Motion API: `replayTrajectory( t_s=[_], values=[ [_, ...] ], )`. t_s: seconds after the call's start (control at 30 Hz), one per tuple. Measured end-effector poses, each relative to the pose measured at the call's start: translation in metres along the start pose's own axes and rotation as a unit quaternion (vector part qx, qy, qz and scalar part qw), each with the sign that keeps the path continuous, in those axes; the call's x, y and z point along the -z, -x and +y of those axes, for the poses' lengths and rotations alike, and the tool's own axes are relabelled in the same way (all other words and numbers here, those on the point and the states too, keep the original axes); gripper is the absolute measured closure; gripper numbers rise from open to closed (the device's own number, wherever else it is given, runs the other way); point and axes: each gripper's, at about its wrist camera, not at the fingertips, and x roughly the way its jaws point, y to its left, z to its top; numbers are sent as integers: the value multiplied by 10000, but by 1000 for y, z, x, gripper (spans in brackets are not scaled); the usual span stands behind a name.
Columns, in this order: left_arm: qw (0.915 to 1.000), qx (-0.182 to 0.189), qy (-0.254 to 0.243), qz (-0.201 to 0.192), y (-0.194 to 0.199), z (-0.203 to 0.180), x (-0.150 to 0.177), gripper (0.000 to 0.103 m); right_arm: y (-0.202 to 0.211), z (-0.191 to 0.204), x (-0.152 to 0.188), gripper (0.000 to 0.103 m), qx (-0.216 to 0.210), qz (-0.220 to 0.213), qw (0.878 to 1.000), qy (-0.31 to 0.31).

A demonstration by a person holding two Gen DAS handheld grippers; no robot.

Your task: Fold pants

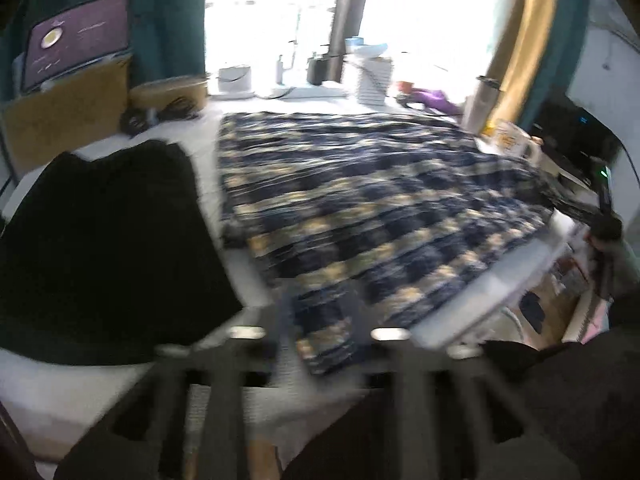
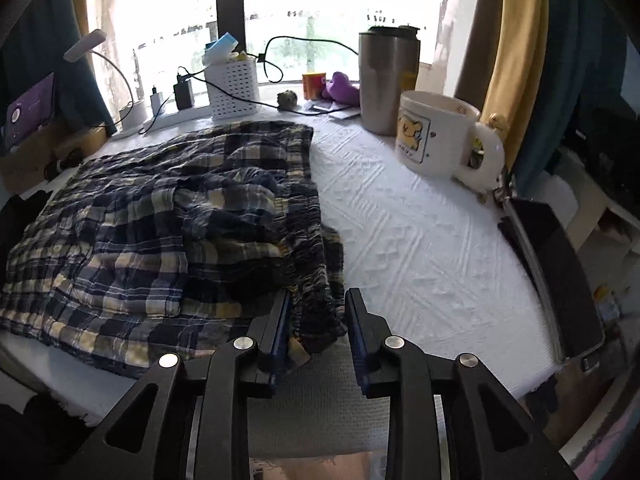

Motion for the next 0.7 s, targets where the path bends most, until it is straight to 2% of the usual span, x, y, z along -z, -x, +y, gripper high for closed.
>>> replayTrajectory(
  t_s=[0.03, 0.07, 0.13, 0.2, 0.33, 0.4, 0.7],
  values=[
    [10000, 69, -56, 6, 0, -5, 2, 37, 4, 0, -1, 60, 63, -53, 10000, 30],
    [9998, 136, -133, 49, -2, -11, 4, 36, 9, 0, -1, 47, 125, -120, 9998, 65],
    [9990, 213, -313, 256, -8, -21, 9, 36, 19, 0, 0, 35, 173, -254, 9995, 109],
    [9973, 147, -547, 471, -19, -32, 16, 36, 27, -2, 2, 35, 193, -322, 9992, 110],
    [9919, -314, -1002, 714, -32, -44, 25, 36, 32, -8, 12, 35, 241, -287, 9993, 89],
    [9896, -485, -1194, 636, -35, -48, 24, 35, 30, -9, 16, 35, 240, -227, 9994, 74],
    [9871, -890, -1276, 383, -54, -45, 8, 34, 26, -2, 24, 35, 297, -217, 9989, 291]
  ],
)
